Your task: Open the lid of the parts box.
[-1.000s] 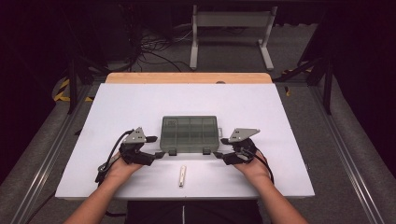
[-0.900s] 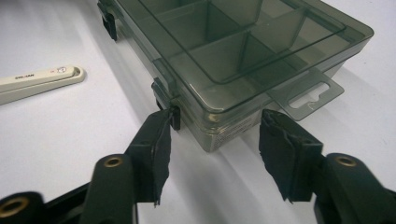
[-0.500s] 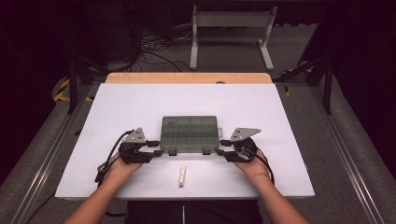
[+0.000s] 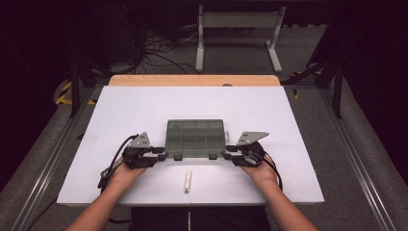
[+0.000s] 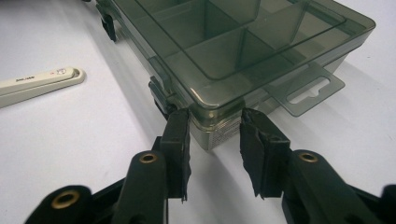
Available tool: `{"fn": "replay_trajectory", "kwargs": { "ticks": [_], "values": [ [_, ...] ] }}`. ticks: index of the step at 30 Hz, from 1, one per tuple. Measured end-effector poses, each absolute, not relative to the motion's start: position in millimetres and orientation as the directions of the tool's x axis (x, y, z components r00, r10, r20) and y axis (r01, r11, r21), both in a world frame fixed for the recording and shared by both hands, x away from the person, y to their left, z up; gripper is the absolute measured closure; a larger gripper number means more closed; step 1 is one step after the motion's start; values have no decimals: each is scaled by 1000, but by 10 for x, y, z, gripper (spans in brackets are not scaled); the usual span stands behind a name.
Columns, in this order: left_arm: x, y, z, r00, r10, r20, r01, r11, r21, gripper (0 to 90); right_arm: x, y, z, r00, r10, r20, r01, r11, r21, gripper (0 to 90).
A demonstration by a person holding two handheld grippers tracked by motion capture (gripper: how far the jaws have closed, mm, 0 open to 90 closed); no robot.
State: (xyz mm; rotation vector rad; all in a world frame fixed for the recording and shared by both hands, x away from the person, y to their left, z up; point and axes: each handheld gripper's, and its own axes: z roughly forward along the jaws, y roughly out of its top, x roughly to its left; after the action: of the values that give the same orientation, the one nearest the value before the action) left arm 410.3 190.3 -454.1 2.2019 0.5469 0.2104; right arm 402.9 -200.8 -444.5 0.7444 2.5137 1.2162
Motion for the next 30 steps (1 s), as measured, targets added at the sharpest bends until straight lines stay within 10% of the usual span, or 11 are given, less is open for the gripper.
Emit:
{"fn": "replay_trajectory", "kwargs": {
  "ticks": [30],
  "values": [
    [4056, 1927, -4474, 900, 435, -24, 273, -519, 810, 771, 3991, -2047, -4363, -838, 545, -2, 314, 486, 816, 738]
  ]
}}
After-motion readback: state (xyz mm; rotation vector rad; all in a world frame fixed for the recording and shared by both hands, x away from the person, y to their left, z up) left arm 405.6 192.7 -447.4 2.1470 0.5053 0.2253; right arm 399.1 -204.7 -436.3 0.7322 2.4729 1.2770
